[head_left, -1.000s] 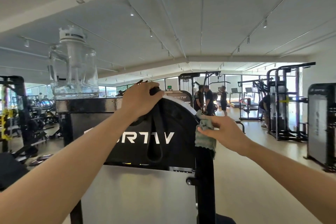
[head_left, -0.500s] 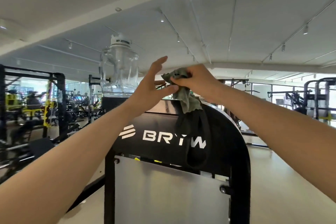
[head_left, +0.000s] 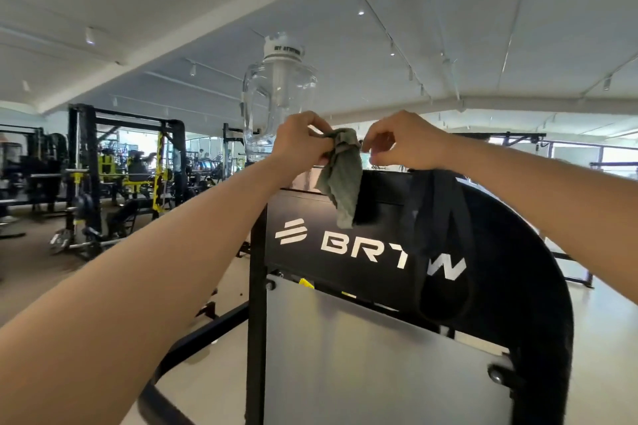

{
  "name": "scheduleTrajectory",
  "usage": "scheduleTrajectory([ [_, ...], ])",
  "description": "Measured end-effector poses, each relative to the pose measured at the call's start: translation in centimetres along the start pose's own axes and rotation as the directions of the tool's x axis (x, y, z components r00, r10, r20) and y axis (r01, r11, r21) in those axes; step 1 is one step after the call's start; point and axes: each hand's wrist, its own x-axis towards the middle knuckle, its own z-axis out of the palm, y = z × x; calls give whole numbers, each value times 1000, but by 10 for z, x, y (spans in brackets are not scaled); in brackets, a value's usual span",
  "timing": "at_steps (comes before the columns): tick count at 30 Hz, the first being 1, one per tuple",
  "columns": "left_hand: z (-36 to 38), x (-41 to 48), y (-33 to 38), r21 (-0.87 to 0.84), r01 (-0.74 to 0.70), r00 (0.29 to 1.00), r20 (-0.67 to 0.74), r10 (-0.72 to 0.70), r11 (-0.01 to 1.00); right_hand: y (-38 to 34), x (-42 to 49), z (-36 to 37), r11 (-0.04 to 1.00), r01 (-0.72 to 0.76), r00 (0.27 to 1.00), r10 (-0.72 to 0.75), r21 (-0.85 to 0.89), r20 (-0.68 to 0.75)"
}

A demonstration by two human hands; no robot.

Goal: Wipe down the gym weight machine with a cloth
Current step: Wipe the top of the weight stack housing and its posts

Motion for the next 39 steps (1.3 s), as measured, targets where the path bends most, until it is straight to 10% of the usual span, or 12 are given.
scheduleTrajectory([
  [5,13,19,3,308,-124,987,-58,148,943,9,-2,12,977,-73,985,102,-200,138],
  [11,2,40,-13,433,-437,812,566,139,789,14,-17,5,906,-173,931,278,-385,235],
  [15,-20,49,-25,396,-642,650,736,192,657,13,-20,4,897,-265,902,360,-354,237],
  [39,54,22,-46,116,-795,539,587,604,596,0,-51,-10,794,-538,806,583,-283,104],
])
